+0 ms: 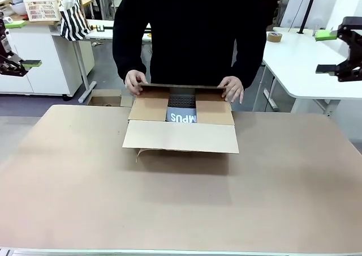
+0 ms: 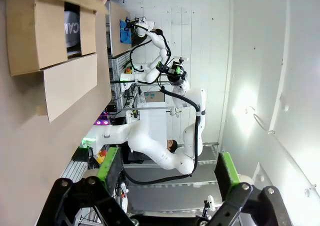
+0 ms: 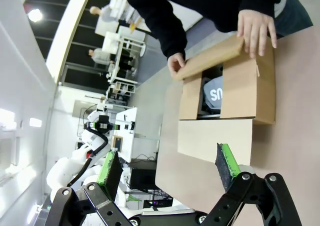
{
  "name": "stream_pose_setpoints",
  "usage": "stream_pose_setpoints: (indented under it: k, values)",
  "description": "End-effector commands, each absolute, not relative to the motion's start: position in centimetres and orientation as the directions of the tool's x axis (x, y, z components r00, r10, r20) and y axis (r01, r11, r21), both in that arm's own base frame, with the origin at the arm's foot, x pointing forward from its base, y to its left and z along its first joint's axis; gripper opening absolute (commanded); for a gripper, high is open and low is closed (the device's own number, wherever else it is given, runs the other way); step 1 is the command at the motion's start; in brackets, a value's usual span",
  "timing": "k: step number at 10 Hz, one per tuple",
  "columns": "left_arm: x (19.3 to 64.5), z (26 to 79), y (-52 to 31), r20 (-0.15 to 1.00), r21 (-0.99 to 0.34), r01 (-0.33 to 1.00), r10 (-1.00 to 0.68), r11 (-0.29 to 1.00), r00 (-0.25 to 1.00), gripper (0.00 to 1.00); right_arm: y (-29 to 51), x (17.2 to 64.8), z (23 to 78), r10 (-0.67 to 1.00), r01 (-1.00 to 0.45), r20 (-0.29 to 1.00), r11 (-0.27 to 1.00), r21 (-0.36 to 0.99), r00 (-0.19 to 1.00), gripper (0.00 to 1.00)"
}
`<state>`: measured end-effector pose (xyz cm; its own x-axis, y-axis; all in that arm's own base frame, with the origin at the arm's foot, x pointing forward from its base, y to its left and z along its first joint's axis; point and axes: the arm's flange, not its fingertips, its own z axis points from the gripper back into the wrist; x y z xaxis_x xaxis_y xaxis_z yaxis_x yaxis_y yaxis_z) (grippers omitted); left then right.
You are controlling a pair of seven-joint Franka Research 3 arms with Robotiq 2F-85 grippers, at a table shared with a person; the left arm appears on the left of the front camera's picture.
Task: Pack the gift set into the box.
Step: Press and hold the closed box until the human finishes sealing it.
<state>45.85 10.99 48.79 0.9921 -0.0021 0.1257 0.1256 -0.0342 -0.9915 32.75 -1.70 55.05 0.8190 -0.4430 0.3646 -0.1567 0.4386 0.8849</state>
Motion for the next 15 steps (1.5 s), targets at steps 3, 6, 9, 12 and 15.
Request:
stream_pose_setpoints:
  k: [3, 6, 9, 12, 15]
  values:
    - [45.75, 48.89, 10.96, 0.127, -0.992, 0.127, -0.007, -0.024, 0.992, 1.00, -1.54, 32.94, 55.01, -0.449, -0.168, 0.365, 0.419, 0.892, 0.816, 1.00]
    - [45.75, 48.89, 10.96, 0.127, -0.992, 0.127, -0.007, -0.024, 0.992, 1.00, -1.54, 32.94, 55.01, -0.449, -0.168, 0.365, 0.419, 0.892, 0.816, 1.00]
    - [45.75, 48.89, 10.96, 0.127, -0.992, 0.127, -0.007, -0.024, 0.992, 1.00, -1.54, 32.94, 55.01, -0.449, -0.168, 0.365, 0.419, 0.892, 0.816, 1.00]
    - [45.75, 48.89, 10.96, 0.127, -0.992, 0.127, -0.007, -0.024, 0.992, 1.00, -1.54, 32.94, 55.01, -0.449, -0.168, 0.365, 0.419, 0.892, 0.816, 1.00]
    - [45.75, 48.89, 10.96, 0.127, -0.992, 0.127, -0.007, -0.024, 0.992, 1.00, -1.54, 32.94, 55.01, -0.449, -0.168, 0.365, 0.419, 0.892, 0.816, 1.00]
